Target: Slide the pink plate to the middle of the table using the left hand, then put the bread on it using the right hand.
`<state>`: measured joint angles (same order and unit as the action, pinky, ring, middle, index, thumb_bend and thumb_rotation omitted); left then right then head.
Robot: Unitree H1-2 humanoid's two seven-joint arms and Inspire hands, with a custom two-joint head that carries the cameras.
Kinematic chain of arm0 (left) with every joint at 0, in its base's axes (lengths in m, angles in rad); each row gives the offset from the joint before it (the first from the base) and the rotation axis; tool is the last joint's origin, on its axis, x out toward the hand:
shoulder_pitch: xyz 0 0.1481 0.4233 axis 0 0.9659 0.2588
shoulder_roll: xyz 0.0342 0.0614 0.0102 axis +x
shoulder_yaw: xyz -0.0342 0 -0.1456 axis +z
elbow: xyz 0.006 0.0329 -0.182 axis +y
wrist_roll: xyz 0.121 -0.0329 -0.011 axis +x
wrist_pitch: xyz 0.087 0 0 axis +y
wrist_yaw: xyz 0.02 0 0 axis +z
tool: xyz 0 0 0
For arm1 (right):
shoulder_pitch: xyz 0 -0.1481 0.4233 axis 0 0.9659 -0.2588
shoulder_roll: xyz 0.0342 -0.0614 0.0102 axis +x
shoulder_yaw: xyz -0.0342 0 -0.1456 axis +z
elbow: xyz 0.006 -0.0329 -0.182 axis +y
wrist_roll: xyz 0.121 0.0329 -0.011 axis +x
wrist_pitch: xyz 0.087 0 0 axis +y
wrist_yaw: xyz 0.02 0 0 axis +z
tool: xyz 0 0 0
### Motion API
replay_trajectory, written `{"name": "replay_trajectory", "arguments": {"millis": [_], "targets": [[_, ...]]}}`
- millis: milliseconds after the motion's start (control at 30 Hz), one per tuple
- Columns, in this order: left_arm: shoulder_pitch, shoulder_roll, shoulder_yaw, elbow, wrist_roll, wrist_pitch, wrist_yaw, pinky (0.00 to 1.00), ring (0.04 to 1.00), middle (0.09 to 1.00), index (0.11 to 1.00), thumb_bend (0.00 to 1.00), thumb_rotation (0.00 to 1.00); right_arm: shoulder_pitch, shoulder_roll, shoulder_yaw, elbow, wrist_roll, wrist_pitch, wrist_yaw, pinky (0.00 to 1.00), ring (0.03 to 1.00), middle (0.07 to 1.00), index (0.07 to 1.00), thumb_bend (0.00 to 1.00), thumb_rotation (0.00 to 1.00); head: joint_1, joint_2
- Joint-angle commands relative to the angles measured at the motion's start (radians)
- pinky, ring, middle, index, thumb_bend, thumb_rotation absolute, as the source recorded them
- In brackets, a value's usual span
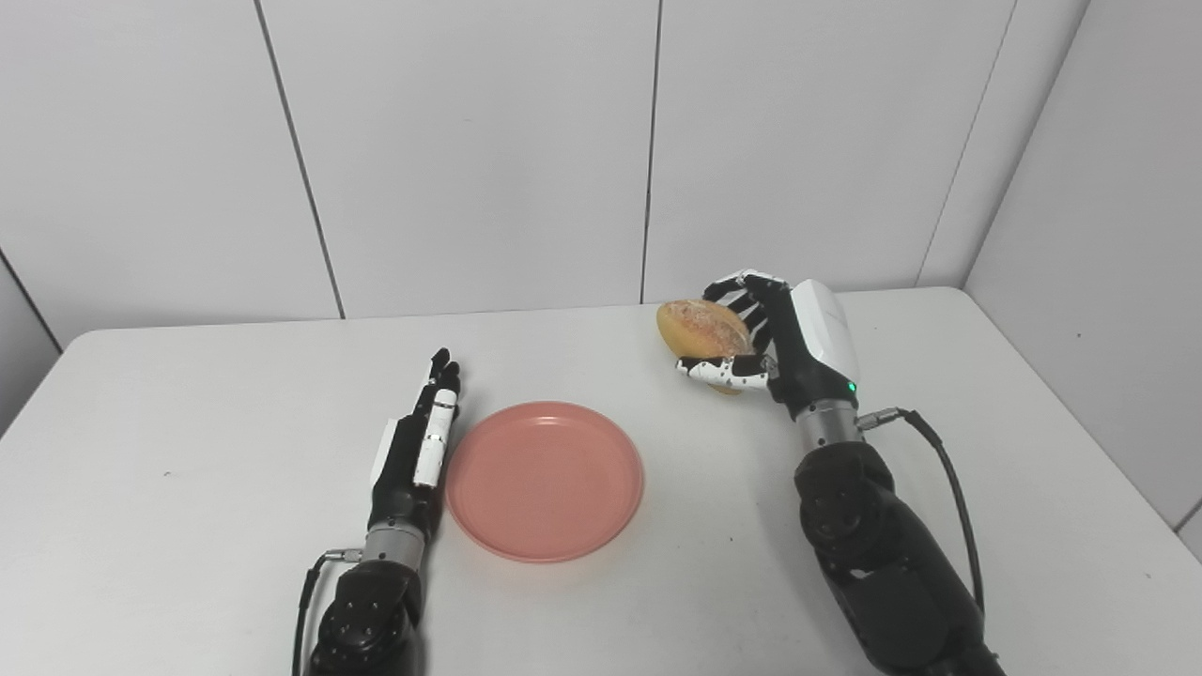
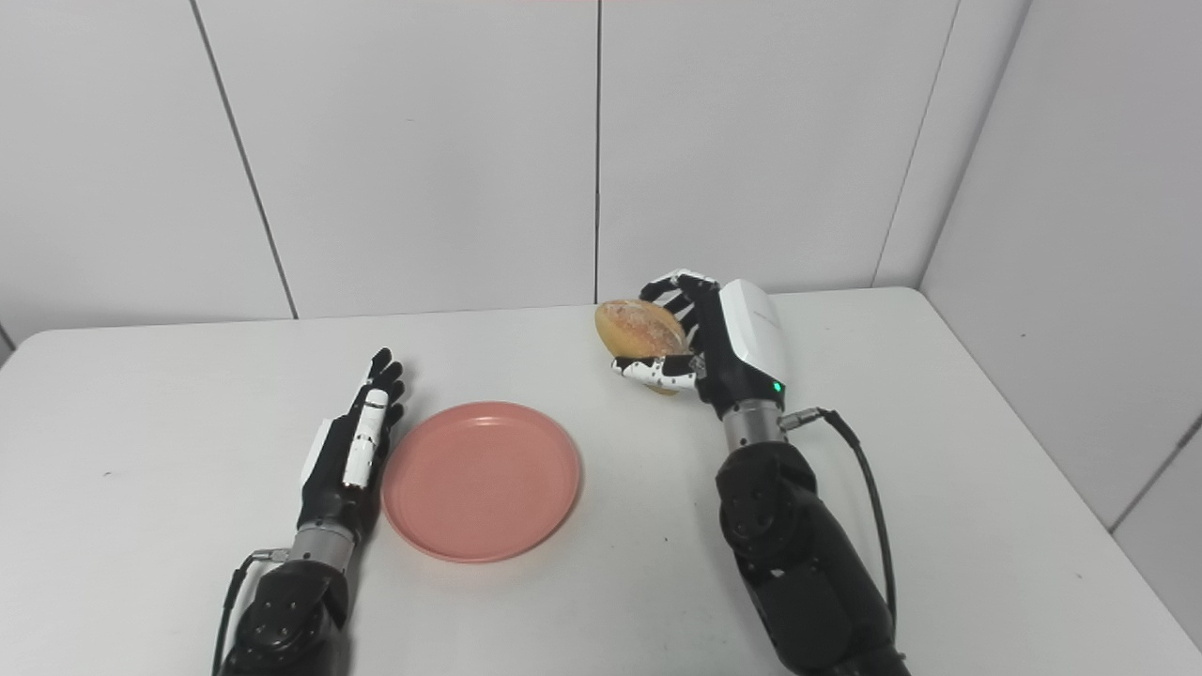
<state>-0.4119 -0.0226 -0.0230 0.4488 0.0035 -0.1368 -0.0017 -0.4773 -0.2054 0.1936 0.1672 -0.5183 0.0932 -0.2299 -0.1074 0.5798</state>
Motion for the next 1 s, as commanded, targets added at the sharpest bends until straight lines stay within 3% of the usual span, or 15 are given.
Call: {"name": "replay_trajectory", "arguments": {"millis": [0, 233, 667, 967], "targets": [[-0.006, -0.018, -0.005, -0.007, 0.011, -0.006, 0.011, 0.99, 0.994, 0.984, 0.984, 0.39, 1.0, -0.029, 0.006, 0.006, -0.04, 0.002, -0.072, 0.009, 0.28, 0.364, 0.441, 0.54, 0.51, 0.0, 0.004, 0.0], [-0.007, -0.019, -0.004, -0.009, 0.014, -0.002, 0.017, 0.99, 0.996, 0.986, 0.986, 0.4, 1.0, -0.018, 0.051, 0.058, -0.055, -0.012, -0.087, 0.04, 0.33, 0.417, 0.457, 0.527, 0.52, 0.0, 0.013, 0.003], [-0.002, -0.023, 0.005, -0.027, 0.005, 0.008, 0.02, 0.99, 0.992, 0.979, 0.97, 0.43, 1.0, -0.043, 0.114, 0.154, 0.054, -0.066, -0.132, 0.066, 0.31, 0.393, 0.433, 0.537, 0.51, 0.0, 0.031, 0.022], [-0.004, -0.031, 0.007, -0.029, 0.018, 0.004, 0.047, 0.97, 0.974, 0.959, 0.948, 0.47, 1.0, -0.074, 0.129, 0.217, 0.183, -0.138, -0.189, 0.039, 0.31, 0.386, 0.43, 0.532, 0.51, 0.0, 0.042, 0.023]]}}
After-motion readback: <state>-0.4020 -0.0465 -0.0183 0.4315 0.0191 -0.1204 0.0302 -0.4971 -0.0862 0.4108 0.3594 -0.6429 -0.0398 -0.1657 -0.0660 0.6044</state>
